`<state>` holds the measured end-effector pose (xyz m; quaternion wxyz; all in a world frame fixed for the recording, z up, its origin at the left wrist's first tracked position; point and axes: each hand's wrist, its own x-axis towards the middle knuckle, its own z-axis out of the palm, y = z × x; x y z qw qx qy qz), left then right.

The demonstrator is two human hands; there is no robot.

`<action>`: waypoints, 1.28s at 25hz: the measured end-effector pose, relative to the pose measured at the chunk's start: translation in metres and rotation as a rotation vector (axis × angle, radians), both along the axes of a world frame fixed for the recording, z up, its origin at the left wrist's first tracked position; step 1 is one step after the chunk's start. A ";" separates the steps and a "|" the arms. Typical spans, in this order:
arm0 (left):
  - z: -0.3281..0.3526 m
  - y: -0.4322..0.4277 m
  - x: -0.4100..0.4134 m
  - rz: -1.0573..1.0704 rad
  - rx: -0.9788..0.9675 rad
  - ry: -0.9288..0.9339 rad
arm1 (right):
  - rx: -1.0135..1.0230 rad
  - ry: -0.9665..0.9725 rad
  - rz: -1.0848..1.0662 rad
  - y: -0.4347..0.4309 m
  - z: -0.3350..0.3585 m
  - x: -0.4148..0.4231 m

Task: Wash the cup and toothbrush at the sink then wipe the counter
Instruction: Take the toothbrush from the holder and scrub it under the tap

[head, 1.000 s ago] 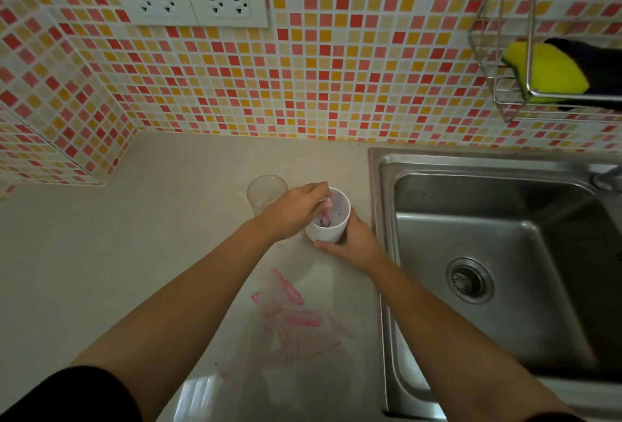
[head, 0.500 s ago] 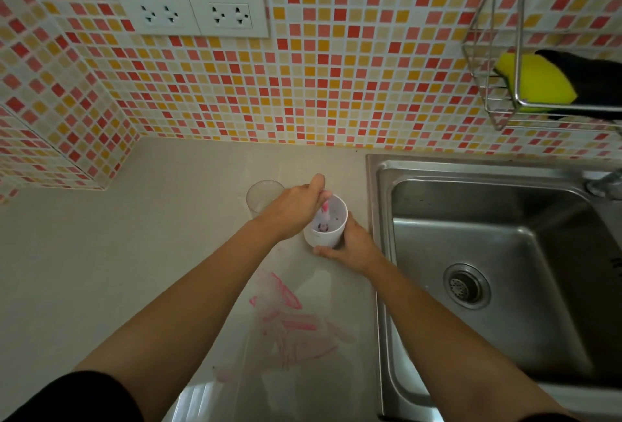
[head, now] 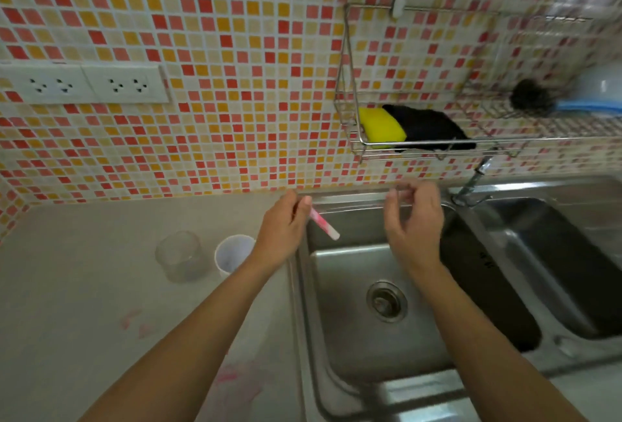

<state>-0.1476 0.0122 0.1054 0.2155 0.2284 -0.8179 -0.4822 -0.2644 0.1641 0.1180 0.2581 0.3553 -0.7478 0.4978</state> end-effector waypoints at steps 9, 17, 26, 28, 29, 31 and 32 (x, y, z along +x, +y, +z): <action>-0.004 0.055 -0.029 0.086 -0.115 -0.005 | 1.033 -0.415 -0.015 -0.077 0.110 -0.123; 0.007 0.083 -0.024 0.409 0.210 -0.001 | 0.805 -0.189 -0.019 -0.069 0.111 -0.113; 0.017 0.133 -0.070 0.570 0.645 0.090 | 0.464 -0.030 0.190 0.077 0.004 -0.033; 0.023 0.135 -0.076 0.609 0.647 0.103 | 0.524 -0.013 0.165 0.078 -0.017 -0.030; 0.024 0.138 -0.080 0.596 0.662 0.096 | 0.541 -0.010 0.164 0.079 -0.020 -0.033; 0.025 0.167 -0.099 0.458 0.688 -0.002 | 0.532 -0.066 0.139 0.104 -0.022 -0.061; 0.028 0.206 -0.129 0.366 0.671 -0.076 | 0.502 -0.081 0.109 0.142 -0.024 -0.095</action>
